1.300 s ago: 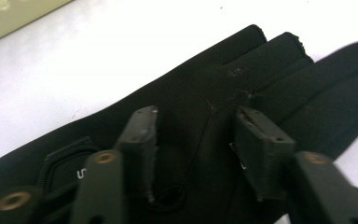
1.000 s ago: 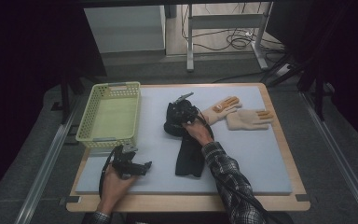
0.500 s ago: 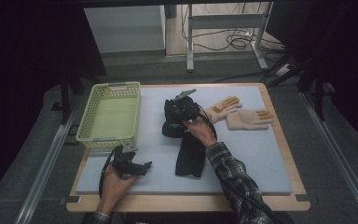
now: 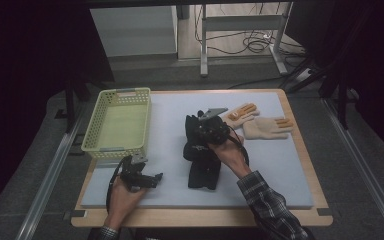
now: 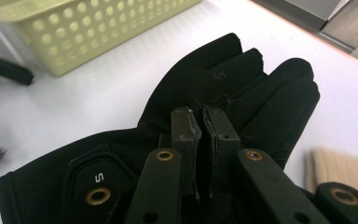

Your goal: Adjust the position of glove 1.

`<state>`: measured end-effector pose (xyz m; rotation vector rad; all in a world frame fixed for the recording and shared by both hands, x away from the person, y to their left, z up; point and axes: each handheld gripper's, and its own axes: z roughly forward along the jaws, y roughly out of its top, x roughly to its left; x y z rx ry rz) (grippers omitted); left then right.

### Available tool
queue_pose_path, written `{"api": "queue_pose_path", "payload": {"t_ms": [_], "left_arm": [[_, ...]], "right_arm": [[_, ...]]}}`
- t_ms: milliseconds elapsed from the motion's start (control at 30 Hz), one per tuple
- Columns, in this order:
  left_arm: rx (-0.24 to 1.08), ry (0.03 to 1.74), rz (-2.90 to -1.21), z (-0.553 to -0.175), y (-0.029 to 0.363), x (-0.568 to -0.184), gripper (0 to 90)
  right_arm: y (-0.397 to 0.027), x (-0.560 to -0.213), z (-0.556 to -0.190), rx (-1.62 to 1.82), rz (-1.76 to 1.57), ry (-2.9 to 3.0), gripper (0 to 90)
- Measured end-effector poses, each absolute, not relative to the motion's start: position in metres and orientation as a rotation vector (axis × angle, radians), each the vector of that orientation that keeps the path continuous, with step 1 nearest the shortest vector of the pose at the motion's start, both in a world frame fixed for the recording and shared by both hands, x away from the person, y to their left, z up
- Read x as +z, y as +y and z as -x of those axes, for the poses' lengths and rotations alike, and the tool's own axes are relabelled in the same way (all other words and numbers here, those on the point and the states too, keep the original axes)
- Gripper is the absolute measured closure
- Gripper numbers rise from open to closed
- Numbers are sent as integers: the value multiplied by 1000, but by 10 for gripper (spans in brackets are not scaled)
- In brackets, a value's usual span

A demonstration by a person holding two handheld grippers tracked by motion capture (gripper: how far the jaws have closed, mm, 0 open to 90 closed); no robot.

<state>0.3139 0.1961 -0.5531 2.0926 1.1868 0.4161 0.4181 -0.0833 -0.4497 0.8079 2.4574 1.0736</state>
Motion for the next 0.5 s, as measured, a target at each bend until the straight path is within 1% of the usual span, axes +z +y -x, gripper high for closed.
{"api": "queue_pose_path", "payload": {"t_ms": [167, 333, 500], "left_arm": [[418, 1184, -2095, -314, 196, -553, 40], [420, 1187, -2088, -314, 196, -553, 40], [421, 1184, -2093, -314, 196, -553, 40]], "right_arm": [[-101, -450, -393, 1076, -853, 2442, 826], [-108, -460, -370, 1042, -893, 2441, 825], [-108, -476, -363, 1042, -952, 2425, 823]]}}
